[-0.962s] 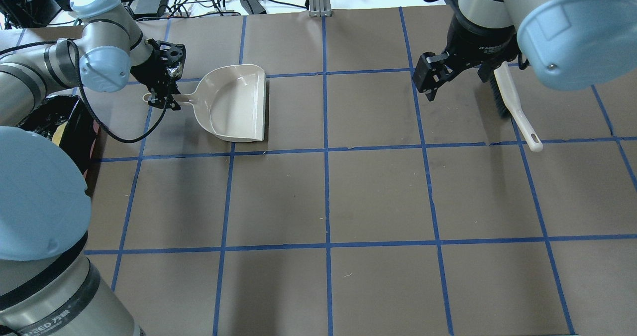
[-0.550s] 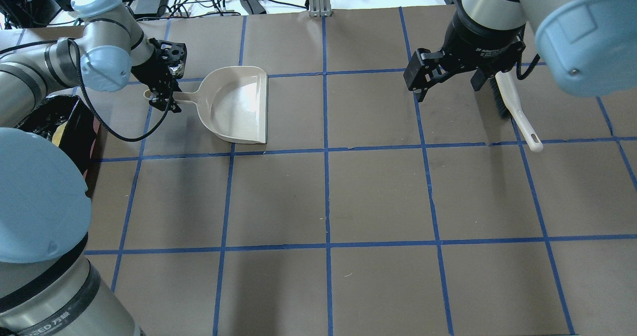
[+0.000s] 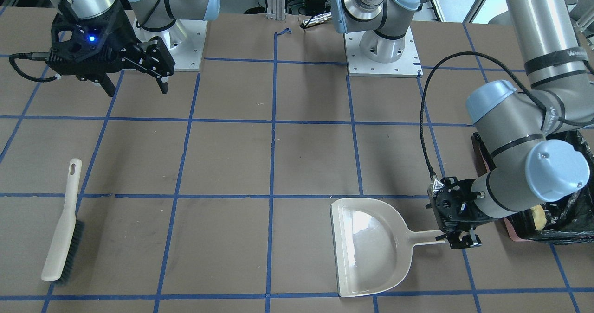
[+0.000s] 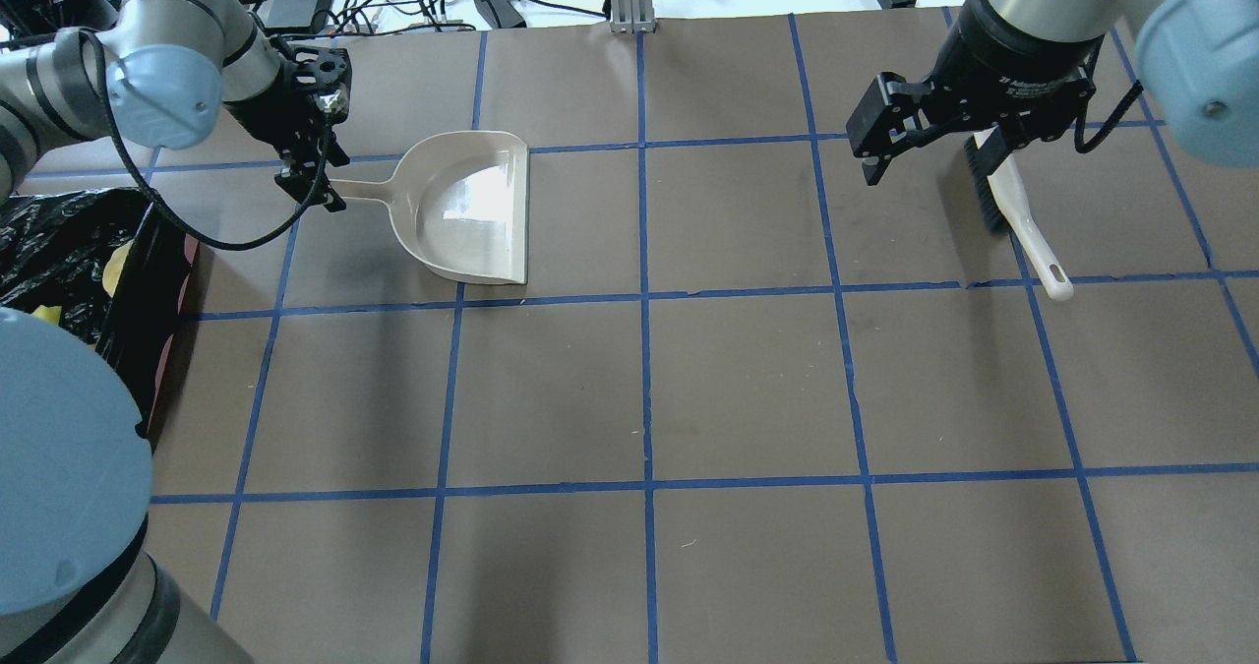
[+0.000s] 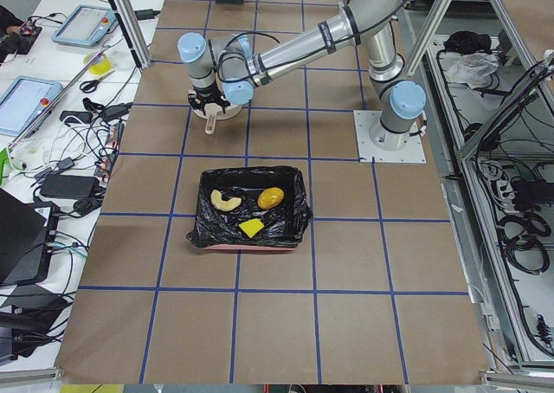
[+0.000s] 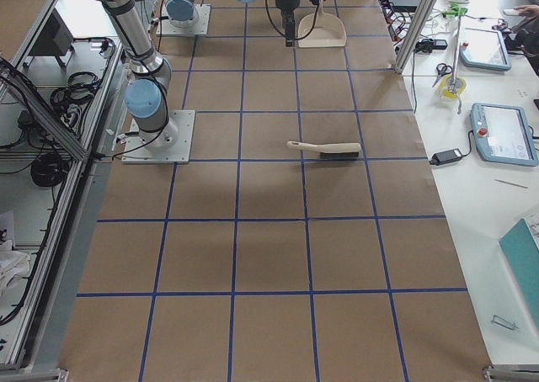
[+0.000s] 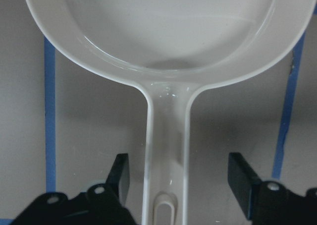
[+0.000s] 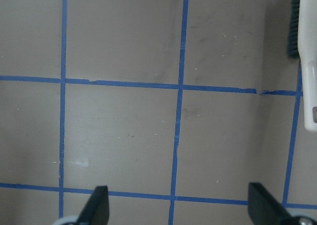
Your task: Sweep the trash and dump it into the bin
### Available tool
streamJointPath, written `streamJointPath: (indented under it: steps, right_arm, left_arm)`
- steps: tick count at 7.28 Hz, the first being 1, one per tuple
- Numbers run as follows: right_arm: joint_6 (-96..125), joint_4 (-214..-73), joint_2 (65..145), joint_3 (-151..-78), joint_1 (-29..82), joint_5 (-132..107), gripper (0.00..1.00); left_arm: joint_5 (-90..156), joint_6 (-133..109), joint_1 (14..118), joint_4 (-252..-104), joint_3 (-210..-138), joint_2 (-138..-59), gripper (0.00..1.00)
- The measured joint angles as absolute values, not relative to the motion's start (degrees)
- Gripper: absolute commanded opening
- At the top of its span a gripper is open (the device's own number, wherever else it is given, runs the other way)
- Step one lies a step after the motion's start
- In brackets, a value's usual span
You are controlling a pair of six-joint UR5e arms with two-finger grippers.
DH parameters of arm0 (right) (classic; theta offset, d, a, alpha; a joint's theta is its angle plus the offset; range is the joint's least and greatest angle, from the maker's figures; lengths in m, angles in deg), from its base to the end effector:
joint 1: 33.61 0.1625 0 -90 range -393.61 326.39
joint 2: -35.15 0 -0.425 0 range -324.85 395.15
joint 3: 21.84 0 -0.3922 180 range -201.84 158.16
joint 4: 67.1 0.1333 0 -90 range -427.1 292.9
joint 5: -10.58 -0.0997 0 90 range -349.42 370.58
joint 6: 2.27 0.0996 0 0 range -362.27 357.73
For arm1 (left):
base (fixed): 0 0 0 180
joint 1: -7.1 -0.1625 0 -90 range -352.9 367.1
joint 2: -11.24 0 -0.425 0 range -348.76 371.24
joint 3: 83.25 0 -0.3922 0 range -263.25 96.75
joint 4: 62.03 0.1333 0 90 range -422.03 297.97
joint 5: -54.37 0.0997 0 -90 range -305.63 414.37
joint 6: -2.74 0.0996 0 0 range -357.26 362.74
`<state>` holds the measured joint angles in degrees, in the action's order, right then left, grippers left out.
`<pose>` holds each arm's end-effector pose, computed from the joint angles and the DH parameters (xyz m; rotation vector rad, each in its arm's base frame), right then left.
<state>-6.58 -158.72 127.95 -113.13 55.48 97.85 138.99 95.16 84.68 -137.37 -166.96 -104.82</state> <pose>0.1305 -0.4784 0.5034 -0.0938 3.0938 -0.0878 -0.0003 -0.6618 0.3040 -1.9323 -2.3126 0.0302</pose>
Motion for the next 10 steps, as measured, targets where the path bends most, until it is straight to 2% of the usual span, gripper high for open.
streamJointPath:
  steps: [2, 5, 7, 10]
  right_arm:
    - [-6.1, -158.2, 128.0, -113.2, 55.1, 97.9, 1.00]
    - [-5.8, -157.7, 128.4, -113.5, 55.1, 98.5, 1.00]
    - [-5.8, -157.0, 128.7, -114.0, 55.0, 98.6, 1.00]
    - [-5.8, -156.3, 129.2, -114.8, 55.1, 98.8, 1.00]
  left_arm:
    - [138.5, 84.6, 84.7, -148.4, -166.4, -97.3, 0.92]
    - [138.7, 67.4, 84.6, -158.9, -169.4, -86.2, 0.93]
    - [138.9, 57.4, 84.6, -160.2, -175.0, -79.7, 0.93]
    - [138.9, 35.5, 84.7, -159.9, -180.0, -74.0, 1.00]
